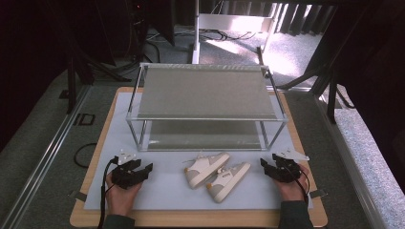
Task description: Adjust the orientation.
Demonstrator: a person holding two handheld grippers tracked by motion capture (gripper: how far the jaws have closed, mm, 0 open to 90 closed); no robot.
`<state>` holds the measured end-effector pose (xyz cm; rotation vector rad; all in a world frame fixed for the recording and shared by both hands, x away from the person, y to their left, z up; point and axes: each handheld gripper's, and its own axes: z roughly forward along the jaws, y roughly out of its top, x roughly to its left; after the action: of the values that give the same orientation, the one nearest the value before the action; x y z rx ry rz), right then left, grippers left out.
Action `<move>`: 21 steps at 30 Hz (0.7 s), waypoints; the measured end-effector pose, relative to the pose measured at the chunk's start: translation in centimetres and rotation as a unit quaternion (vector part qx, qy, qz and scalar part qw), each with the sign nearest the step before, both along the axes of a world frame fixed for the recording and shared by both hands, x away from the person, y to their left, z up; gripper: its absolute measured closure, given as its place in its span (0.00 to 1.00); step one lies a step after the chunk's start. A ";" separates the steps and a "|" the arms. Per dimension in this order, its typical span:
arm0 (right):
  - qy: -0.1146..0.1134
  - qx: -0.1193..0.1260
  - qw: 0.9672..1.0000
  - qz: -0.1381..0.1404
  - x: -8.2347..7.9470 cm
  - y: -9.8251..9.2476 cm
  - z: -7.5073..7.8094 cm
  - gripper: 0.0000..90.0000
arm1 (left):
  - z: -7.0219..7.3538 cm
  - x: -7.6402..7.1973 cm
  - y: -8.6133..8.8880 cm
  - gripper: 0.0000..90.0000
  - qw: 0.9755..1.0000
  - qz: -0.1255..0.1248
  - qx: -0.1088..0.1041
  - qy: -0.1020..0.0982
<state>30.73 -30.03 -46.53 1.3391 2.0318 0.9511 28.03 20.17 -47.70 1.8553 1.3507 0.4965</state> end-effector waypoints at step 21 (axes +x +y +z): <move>-0.016 -0.031 0.999 0.003 -1.2 0.2 0.7 0.48 | 2.7 -0.8 -3.6 0.53 0.997 -0.069 -0.008 -0.038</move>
<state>29.48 -29.86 -45.78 1.2781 2.0258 0.8978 27.21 16.57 -45.05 1.8822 1.1645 0.4774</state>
